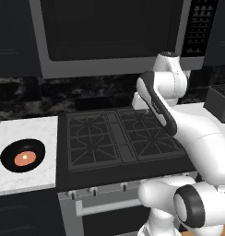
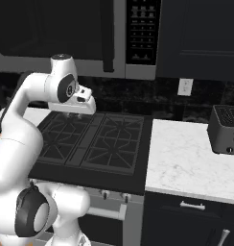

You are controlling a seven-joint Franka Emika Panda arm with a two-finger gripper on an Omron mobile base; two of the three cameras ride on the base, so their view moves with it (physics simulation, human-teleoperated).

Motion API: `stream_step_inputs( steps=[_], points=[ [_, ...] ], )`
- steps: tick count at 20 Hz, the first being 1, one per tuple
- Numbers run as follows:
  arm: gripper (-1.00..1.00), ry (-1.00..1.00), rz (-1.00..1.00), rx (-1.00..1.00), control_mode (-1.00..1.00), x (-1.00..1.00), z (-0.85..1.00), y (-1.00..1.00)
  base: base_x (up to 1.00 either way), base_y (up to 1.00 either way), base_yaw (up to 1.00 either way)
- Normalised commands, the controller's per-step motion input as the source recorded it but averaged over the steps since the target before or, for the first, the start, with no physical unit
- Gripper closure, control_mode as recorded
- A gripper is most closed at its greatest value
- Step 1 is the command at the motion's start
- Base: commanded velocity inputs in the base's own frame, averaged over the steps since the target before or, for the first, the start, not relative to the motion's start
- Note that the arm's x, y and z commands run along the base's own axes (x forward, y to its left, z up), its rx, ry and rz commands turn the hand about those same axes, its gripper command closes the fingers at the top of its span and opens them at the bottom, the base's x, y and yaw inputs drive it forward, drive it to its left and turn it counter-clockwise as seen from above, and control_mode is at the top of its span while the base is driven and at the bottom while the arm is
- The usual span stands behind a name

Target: Open the microwave, place the bowl with waffle inside the microwave, then close the microwave door and turn it on.

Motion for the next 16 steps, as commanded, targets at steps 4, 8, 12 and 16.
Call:
stream_step_inputs(
  steps=[4,8,12,16],
  points=[
    [-1.0,0.0,0.0,0.0,-1.0,-0.05,0.0,0.0,0.0,0.0,0.0],
    [-1.0,-0.13,0.0,0.0,-1.0,-0.2,0.19,-0.02,0.0,0.0,0.0],
    [-1.0,-0.4,0.0,0.0,-1.0,-0.17,0.75,-0.09,0.0,0.0,0.0],
    [-1.0,-0.37,0.0,-0.02,-1.0,-0.06,0.9,0.0,0.0,0.0,0.0]
  ],
)
